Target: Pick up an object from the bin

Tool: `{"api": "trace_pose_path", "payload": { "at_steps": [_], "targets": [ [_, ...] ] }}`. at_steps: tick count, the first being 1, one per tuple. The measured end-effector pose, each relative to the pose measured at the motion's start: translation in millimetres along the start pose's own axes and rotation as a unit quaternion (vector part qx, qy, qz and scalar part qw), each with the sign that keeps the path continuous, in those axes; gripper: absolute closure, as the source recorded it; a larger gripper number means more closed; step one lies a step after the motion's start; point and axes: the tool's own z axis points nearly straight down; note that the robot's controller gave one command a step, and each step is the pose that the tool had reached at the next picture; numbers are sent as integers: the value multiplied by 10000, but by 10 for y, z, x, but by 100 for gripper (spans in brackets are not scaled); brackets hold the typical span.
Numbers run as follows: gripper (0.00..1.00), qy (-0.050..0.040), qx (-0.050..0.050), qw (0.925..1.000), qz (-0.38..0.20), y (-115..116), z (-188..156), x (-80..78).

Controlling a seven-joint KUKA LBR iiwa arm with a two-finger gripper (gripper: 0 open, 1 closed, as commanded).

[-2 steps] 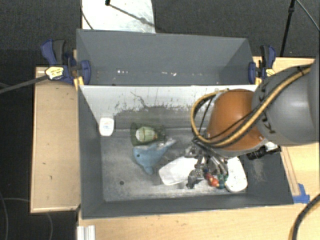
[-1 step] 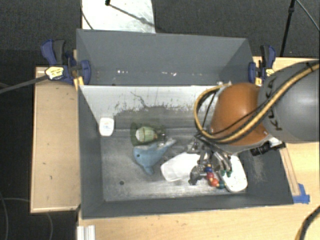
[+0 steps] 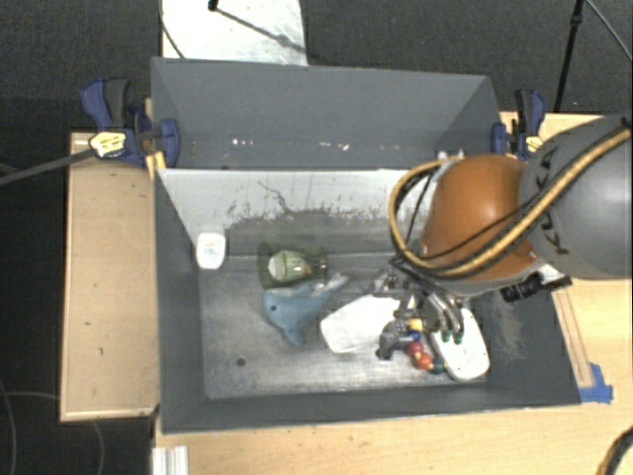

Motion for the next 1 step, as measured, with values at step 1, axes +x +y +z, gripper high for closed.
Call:
{"api": "trace_pose_path", "payload": {
  "at_steps": [1],
  "targets": [
    [100, -1, 0, 10000, 2, 1, -131, 1]
  ]
}}
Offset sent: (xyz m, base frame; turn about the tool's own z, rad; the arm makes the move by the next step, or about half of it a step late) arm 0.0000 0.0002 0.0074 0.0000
